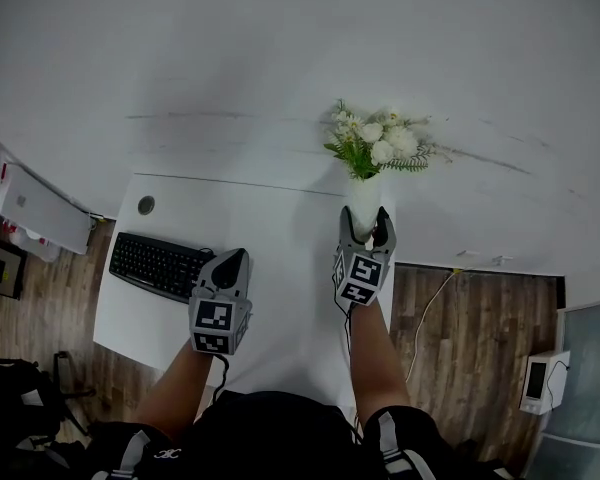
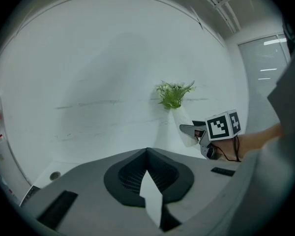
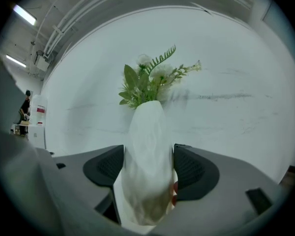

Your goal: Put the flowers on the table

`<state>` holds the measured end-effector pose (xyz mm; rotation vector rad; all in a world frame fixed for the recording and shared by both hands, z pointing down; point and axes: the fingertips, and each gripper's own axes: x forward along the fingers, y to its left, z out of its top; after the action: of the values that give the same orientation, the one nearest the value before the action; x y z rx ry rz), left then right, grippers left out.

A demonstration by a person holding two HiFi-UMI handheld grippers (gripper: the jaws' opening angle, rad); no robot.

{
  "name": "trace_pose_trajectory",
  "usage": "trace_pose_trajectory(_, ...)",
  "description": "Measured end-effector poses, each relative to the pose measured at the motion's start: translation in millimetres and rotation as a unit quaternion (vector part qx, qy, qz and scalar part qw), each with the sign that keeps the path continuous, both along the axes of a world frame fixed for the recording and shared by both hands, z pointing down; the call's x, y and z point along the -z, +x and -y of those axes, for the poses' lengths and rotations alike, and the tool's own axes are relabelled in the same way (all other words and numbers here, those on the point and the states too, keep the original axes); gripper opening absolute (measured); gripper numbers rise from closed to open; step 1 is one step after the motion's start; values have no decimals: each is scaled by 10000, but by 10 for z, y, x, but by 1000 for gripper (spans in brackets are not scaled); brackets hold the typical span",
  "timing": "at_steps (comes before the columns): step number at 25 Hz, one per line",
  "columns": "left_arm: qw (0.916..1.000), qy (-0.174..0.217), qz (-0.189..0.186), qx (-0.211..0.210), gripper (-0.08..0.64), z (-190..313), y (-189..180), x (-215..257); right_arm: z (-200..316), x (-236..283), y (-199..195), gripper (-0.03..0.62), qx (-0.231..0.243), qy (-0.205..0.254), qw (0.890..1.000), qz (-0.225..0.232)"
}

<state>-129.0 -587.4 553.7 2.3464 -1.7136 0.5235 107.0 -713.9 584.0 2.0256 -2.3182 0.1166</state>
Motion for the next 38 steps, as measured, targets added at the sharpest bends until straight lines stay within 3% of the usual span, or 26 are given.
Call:
trace_pose_trajectory(9,9999,-137,-43,51,5,185,-109,-227,357,-463,-49,324,-26,-447,9989,-128)
trace_pose_trajectory(22,9995,-265,19,180,5,378,-177,-436,797,-771,-104,320,-13,-685,9976,18)
trace_pose_trajectory(29,9989,-422,97,178,5,388,-210,-526,722,-1084,-106,316,-72,-1022,9947,50)
trace_pose_trajectory(38,9990,-409,156,107,5,326,-119,-519,588,-1201,-72,319,-22,-1067,9942,-107)
